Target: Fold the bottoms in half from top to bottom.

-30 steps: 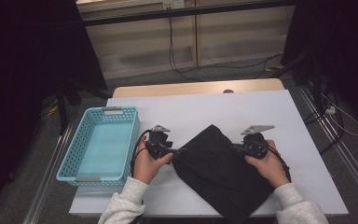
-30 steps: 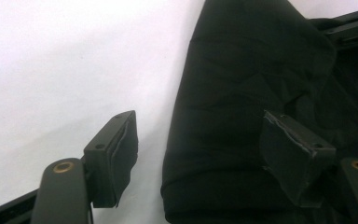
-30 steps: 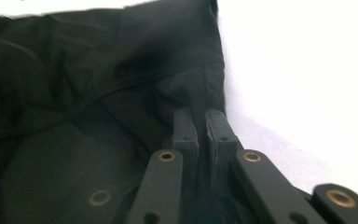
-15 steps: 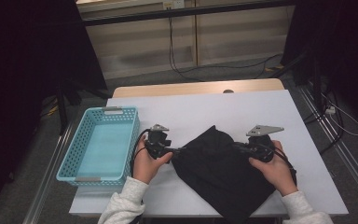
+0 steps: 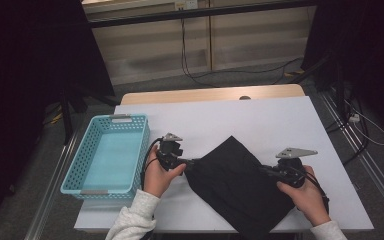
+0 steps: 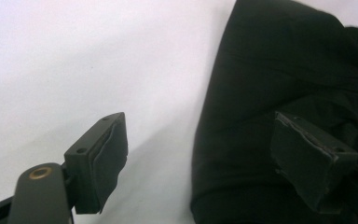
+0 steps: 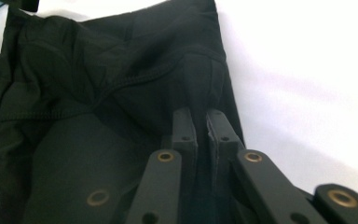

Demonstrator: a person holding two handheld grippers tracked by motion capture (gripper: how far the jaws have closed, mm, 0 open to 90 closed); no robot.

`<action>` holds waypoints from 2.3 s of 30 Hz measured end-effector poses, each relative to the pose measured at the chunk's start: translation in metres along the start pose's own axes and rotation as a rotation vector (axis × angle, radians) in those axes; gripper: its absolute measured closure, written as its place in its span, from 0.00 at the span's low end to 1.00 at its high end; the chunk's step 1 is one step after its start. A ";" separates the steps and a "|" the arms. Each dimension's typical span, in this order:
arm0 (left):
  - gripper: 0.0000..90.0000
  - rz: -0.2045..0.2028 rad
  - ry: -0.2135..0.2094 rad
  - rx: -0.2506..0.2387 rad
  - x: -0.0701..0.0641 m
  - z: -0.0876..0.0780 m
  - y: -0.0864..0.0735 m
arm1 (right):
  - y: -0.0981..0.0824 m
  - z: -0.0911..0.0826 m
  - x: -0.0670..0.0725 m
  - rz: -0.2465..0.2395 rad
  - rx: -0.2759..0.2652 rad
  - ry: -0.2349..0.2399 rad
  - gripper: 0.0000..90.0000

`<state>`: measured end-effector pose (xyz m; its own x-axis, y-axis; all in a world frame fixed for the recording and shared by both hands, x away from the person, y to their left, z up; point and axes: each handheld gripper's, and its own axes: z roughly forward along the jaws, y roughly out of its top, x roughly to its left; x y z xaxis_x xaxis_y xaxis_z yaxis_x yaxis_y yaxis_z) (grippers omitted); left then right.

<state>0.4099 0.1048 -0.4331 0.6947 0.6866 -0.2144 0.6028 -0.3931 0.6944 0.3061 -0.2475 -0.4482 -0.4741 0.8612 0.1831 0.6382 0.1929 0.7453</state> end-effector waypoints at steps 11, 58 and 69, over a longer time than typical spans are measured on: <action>0.20 0.006 -0.002 0.003 -0.002 0.001 -0.001 | -0.013 -0.016 0.004 0.031 -0.006 0.011 0.92; 0.22 0.013 -0.039 0.031 -0.012 0.005 -0.007 | -0.034 -0.030 -0.013 0.026 0.035 -0.081 0.75; 0.29 -0.003 -0.080 0.068 -0.015 -0.003 -0.023 | -0.037 -0.042 -0.008 0.034 -0.058 -0.107 0.31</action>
<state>0.3844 0.1055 -0.4443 0.7201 0.6382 -0.2722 0.6284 -0.4335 0.6459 0.2611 -0.2811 -0.4499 -0.3835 0.9127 0.1411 0.6153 0.1385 0.7760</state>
